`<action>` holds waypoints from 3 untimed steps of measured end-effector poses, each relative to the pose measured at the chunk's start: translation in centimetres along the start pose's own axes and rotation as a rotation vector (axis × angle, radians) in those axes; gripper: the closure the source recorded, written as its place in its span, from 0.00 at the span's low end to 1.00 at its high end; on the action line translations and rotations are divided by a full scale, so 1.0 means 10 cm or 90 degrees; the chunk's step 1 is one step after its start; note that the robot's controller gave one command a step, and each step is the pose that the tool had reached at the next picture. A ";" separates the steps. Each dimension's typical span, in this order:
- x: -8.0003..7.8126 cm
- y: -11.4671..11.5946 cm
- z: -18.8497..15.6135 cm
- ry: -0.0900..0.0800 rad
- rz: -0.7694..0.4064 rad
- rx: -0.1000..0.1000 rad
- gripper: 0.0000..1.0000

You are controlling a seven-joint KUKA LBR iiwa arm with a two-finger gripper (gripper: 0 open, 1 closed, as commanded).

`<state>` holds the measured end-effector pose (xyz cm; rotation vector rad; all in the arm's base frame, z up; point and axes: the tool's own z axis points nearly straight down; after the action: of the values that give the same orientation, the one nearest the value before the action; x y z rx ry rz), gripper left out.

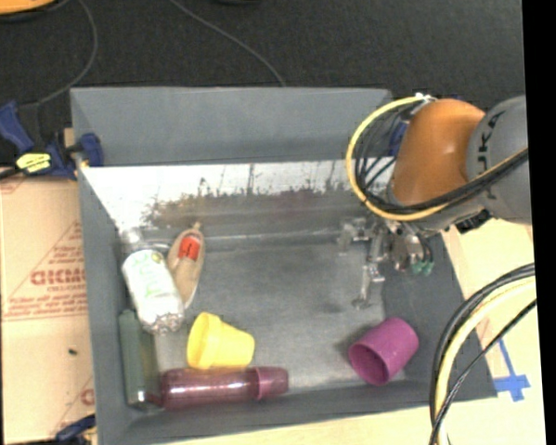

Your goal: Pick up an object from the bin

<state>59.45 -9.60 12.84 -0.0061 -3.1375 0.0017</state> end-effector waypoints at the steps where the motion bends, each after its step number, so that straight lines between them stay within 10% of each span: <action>1: -0.02 0.00 -0.05 -0.005 -0.002 0.001 0.00; 2: 0.37 -0.56 0.02 0.000 -0.209 0.002 0.00; 3: 0.47 -0.47 0.16 -0.009 -0.261 0.004 0.00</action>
Offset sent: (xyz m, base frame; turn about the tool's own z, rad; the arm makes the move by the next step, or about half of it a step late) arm -0.0366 -0.0514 -0.0018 -0.3344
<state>54.75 -14.31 11.30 0.6345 -3.0875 0.0095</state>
